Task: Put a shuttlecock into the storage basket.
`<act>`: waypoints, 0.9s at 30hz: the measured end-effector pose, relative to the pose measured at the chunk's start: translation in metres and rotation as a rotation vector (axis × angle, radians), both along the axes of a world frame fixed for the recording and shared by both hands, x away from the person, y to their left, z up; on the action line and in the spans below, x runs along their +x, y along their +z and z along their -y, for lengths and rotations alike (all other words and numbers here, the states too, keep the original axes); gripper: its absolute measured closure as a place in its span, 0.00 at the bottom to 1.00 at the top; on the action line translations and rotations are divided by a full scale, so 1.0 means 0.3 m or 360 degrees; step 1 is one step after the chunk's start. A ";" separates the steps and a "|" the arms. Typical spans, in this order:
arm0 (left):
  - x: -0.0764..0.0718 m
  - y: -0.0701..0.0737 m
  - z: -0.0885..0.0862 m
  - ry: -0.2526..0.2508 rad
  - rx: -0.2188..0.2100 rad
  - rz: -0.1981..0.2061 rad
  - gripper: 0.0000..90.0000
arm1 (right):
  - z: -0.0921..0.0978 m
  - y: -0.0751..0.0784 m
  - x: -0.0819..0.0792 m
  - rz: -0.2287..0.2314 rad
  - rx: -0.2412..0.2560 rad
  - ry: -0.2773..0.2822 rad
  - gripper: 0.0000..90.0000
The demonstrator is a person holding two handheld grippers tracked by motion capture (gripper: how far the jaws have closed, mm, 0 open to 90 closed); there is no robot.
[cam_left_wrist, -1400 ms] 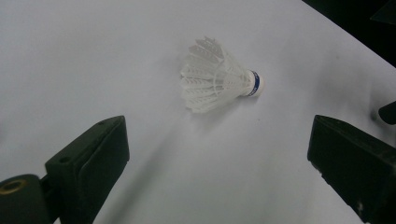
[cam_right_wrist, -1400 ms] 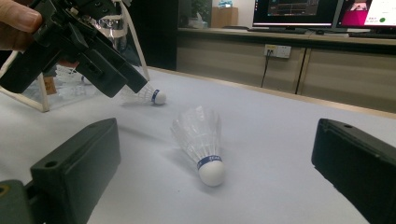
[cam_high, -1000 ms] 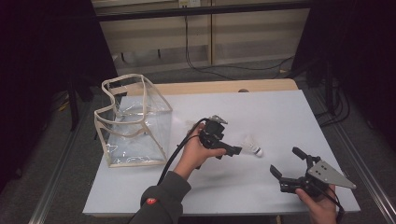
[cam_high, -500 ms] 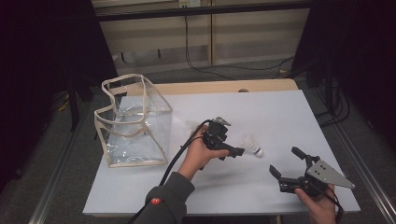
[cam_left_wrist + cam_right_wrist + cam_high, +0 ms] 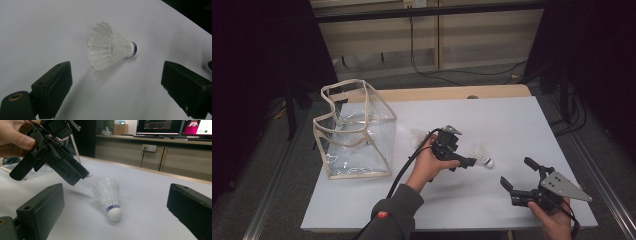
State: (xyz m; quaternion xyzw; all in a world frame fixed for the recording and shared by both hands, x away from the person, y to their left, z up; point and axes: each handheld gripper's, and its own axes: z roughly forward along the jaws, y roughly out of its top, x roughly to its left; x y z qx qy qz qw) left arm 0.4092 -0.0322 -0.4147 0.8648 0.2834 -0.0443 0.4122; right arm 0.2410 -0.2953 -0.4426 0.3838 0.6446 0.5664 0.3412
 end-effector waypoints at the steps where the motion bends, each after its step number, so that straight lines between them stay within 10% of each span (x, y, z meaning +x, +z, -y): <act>1: 0.001 -0.001 0.000 0.0001 0.0000 0.0001 0.11 | 0.000 0.000 0.000 0.0000 -0.0003 0.0003 0.02; 27: 0.020 -0.019 0.024 -0.0013 -0.0006 0.0014 0.12 | -0.001 -0.004 0.007 -0.0009 -0.0005 0.0009 0.02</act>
